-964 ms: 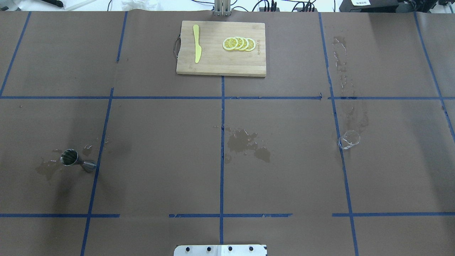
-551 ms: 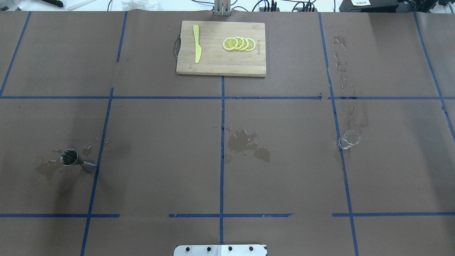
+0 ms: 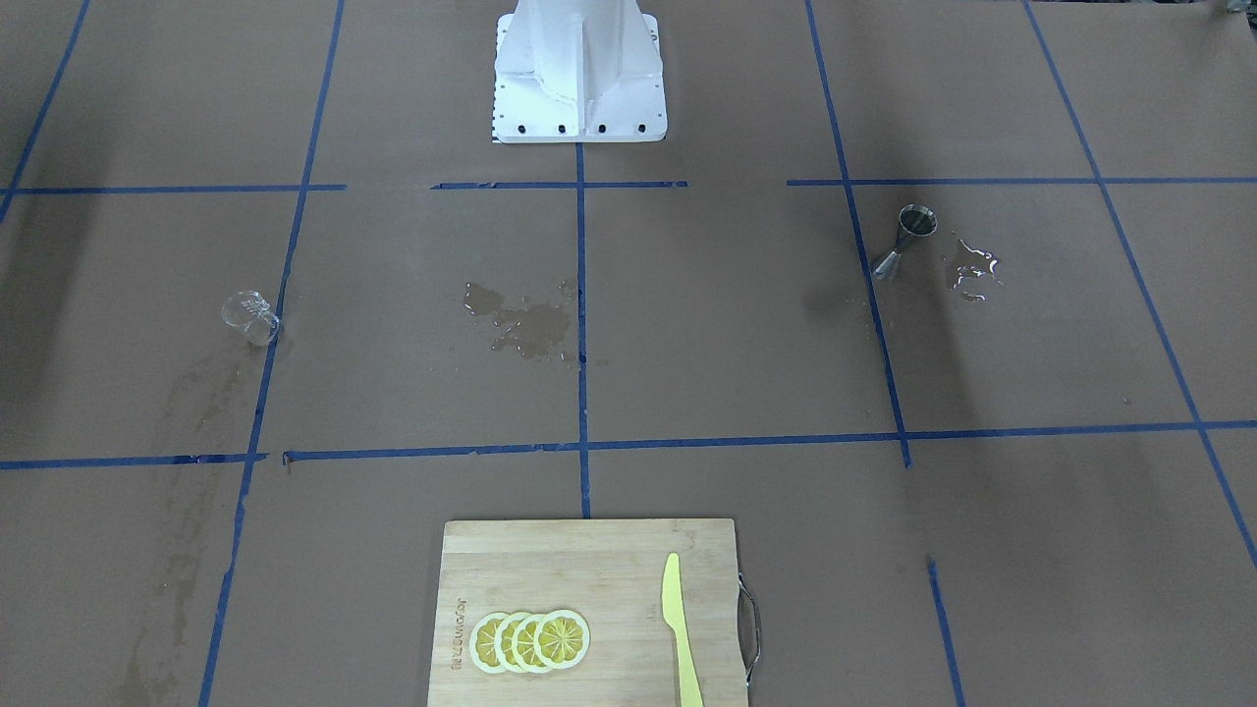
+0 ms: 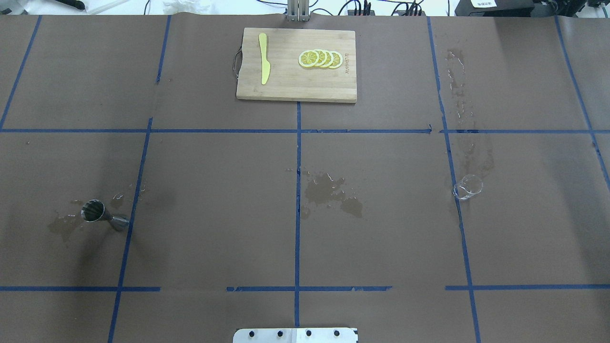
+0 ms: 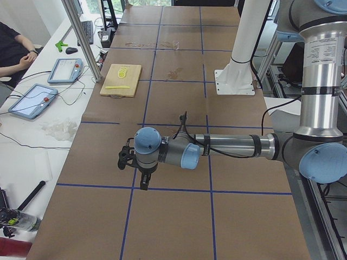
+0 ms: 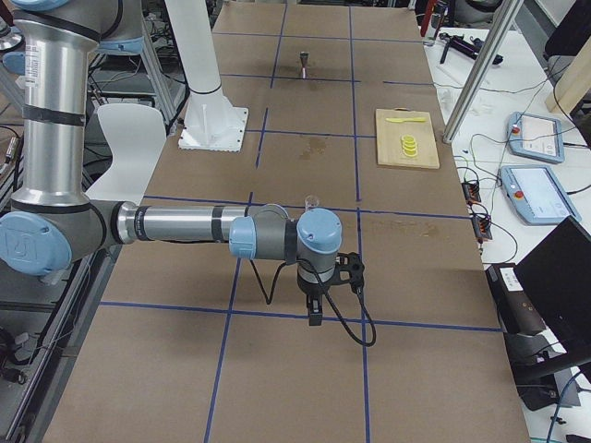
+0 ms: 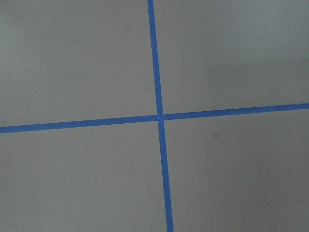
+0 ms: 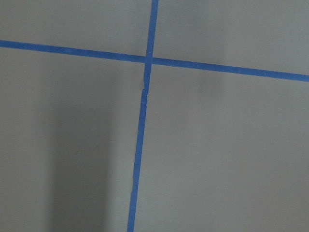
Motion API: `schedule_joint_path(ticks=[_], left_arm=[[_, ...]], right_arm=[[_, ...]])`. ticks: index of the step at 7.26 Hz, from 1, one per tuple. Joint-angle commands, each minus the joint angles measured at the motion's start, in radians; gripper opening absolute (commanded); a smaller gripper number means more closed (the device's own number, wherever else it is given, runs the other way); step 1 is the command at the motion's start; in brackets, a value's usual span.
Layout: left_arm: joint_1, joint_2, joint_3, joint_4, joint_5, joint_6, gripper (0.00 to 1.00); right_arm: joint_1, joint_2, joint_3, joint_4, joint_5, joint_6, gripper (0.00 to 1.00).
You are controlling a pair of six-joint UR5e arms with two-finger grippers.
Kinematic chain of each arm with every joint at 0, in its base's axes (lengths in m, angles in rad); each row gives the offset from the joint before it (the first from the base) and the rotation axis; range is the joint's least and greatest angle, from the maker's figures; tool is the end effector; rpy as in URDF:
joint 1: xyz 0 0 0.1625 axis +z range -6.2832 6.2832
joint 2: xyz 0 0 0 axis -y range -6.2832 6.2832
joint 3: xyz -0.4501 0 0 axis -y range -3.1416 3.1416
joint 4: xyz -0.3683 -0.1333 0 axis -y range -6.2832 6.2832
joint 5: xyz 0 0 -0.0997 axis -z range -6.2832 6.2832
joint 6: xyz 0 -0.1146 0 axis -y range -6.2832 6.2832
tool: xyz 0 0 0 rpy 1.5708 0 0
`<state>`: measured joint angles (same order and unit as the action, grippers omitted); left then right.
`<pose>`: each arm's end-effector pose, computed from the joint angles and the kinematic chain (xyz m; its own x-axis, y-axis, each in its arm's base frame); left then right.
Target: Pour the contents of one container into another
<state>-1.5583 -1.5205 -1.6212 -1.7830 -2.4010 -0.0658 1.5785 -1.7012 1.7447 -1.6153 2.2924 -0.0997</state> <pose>-0.0430 -0.4600 0.6666 0.6721 0.0993 -0.7338 0.0320 0.9861 0.1628 0.0607 -0.4086 0.6789 0.7478 -0.0931 0.6574 0.0671 0.9956 0.0648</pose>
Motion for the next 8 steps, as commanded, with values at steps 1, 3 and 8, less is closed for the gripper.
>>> schedule_joint_path(ticks=[1, 3, 8], left_arm=[[0.004, 0.0, 0.0, 0.005, 0.04, 0.05, 1.0], [-0.006, -0.001, 0.0, 0.104, 0.046, 0.104, 1.0], [-0.008, 0.005, -0.003, 0.122, 0.046, 0.104, 1.0]], right_arm=[[0.0, 0.0, -0.001, 0.0, -0.001, 0.0, 1.0], [0.0, 0.0, -0.005, 0.0, -0.001, 0.0, 1.0], [-0.002, 0.0, -0.01, 0.0, -0.001, -0.002, 1.0]])
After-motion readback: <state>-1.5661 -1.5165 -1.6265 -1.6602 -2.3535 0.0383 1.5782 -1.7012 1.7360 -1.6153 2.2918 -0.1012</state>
